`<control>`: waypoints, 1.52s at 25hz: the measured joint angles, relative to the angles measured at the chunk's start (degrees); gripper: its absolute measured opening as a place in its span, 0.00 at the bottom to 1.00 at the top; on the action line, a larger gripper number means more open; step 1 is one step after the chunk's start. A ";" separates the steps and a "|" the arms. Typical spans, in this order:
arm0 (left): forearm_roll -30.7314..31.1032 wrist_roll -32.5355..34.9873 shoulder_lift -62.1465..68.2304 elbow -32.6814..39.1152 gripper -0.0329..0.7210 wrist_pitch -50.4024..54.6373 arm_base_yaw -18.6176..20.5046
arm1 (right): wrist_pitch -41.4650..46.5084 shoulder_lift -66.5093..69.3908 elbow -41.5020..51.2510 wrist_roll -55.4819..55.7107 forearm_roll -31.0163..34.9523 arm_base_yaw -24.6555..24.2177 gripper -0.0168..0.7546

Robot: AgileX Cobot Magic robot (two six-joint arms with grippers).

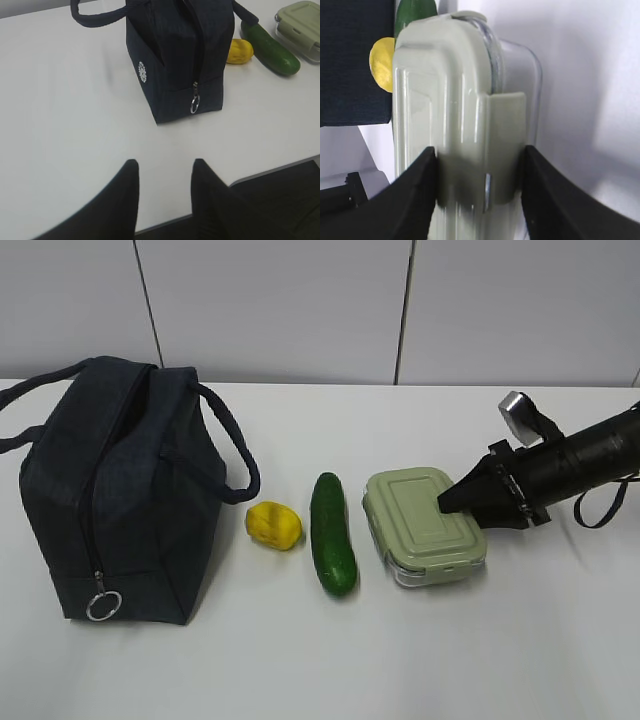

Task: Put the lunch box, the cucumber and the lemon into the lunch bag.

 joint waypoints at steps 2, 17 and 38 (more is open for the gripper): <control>0.00 0.00 0.00 0.00 0.36 0.00 0.00 | -0.26 -0.53 0.00 0.65 -0.45 0.00 0.50; 0.00 0.00 0.00 0.00 0.36 0.00 0.00 | -1.32 -1.60 0.00 2.67 -1.18 0.13 0.50; -0.55 0.00 0.00 0.00 0.36 0.00 0.00 | -3.06 -5.25 0.00 5.96 -1.05 0.13 0.50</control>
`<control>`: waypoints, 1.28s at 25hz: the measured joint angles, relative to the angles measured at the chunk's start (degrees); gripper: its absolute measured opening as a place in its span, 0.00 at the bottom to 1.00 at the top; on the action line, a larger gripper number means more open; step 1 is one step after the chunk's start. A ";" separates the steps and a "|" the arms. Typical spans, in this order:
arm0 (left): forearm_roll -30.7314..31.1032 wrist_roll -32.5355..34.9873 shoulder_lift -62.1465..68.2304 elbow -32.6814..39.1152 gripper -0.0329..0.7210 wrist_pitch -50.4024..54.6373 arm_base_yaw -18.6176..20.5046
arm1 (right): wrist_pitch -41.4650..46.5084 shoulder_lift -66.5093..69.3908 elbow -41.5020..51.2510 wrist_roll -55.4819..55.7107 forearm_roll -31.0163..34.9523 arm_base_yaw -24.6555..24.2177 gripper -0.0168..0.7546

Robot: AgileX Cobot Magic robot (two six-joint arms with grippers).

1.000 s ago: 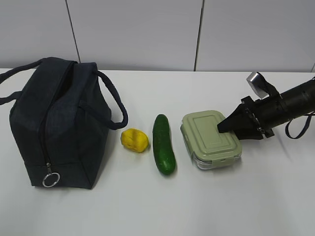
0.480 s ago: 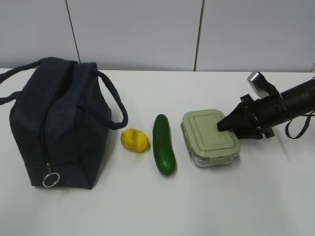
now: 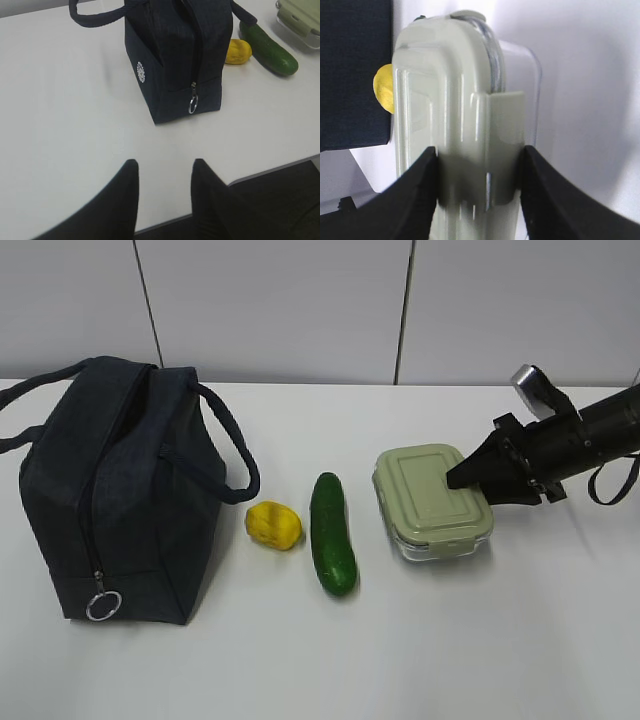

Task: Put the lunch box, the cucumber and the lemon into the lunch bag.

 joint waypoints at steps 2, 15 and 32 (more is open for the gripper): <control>-1.21 0.00 0.00 0.00 0.36 0.00 0.00 | 0.00 -0.52 0.00 0.35 -0.09 0.00 0.50; -6.06 -0.26 6.94 0.00 0.36 -1.44 0.00 | 0.25 -6.61 0.10 3.58 -0.45 2.31 0.49; -12.05 -2.64 33.03 -4.88 0.64 -15.63 0.00 | 1.01 -12.95 0.10 7.63 4.42 5.28 0.49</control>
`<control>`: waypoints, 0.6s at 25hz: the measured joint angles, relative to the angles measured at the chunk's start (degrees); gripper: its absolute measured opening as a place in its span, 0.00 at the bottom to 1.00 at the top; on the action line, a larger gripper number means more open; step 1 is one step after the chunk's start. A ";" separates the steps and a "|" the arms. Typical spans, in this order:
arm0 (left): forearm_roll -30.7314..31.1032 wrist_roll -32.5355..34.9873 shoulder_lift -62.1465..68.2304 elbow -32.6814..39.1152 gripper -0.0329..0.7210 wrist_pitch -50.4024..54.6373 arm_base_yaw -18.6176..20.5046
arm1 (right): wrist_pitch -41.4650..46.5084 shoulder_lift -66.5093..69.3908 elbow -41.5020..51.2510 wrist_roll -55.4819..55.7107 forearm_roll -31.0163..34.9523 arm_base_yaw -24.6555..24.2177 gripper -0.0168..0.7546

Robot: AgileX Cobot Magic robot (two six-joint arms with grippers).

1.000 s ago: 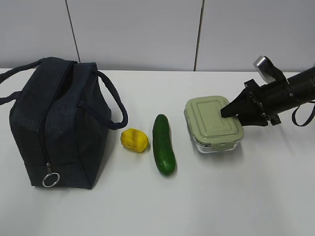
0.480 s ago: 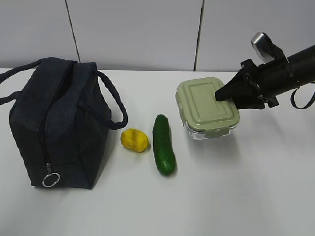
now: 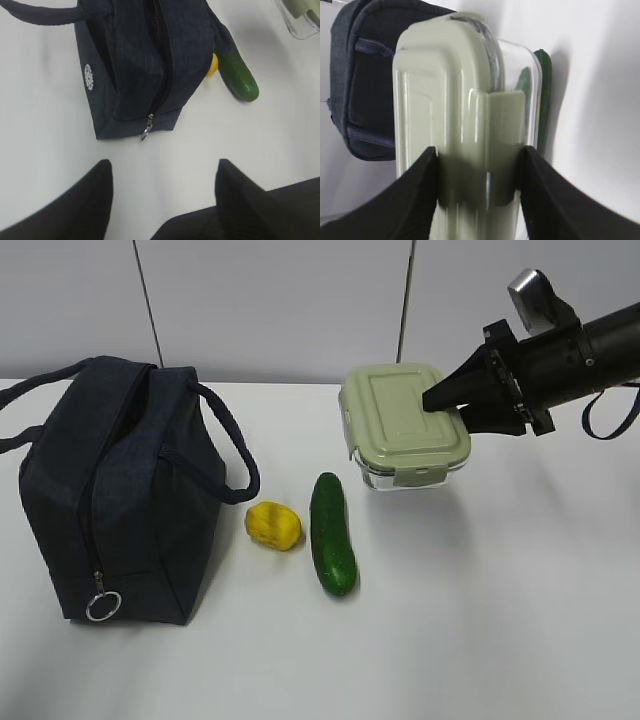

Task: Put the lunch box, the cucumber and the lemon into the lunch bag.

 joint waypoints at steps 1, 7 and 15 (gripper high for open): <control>-0.58 0.00 1.82 0.00 0.64 -1.03 0.00 | 0.00 -0.39 0.11 0.10 0.75 0.25 0.49; -1.44 0.49 11.26 -2.25 0.64 -10.21 0.00 | 0.14 -2.66 0.11 0.52 5.71 2.19 0.49; -0.76 2.56 27.33 -14.14 0.64 -11.67 0.00 | 0.13 -3.03 0.11 0.79 11.23 6.08 0.49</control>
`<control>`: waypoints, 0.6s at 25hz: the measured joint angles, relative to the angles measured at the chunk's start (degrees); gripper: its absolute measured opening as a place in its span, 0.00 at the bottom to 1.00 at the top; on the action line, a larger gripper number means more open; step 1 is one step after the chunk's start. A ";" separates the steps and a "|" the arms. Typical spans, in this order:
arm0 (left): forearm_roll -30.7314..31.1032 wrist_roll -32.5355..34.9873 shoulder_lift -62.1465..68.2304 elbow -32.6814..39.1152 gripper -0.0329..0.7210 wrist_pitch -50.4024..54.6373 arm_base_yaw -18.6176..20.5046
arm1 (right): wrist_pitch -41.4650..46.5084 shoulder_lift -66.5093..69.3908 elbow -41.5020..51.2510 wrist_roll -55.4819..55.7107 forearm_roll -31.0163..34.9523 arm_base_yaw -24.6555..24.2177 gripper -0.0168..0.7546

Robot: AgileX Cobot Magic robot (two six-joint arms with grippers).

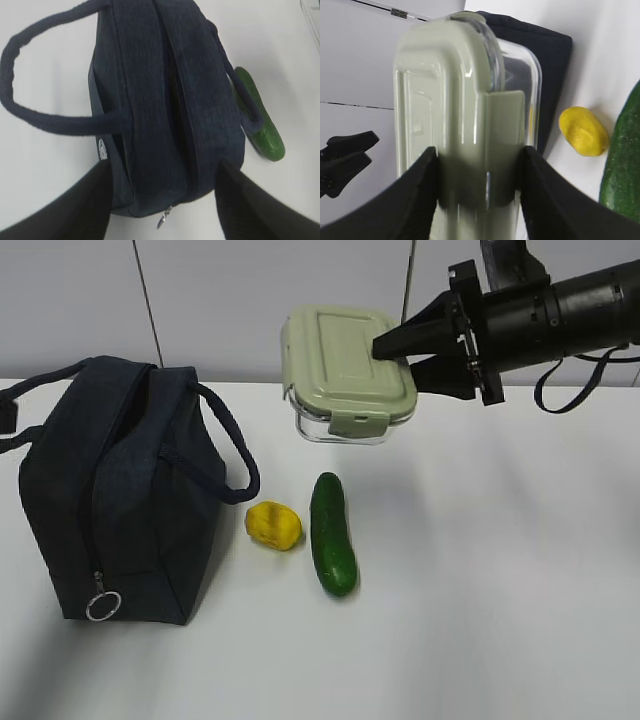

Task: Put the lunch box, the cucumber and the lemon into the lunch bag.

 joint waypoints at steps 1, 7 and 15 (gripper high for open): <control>0.11 0.03 2.10 -1.86 0.64 0.50 0.00 | -0.11 0.00 0.00 0.00 0.75 0.47 0.49; 0.73 0.03 12.76 -11.71 0.61 5.08 0.00 | -0.11 0.00 0.00 -0.10 3.36 3.49 0.49; 2.54 0.13 20.97 -15.80 0.60 6.35 0.00 | -0.11 0.00 -0.13 -0.21 6.41 7.01 0.49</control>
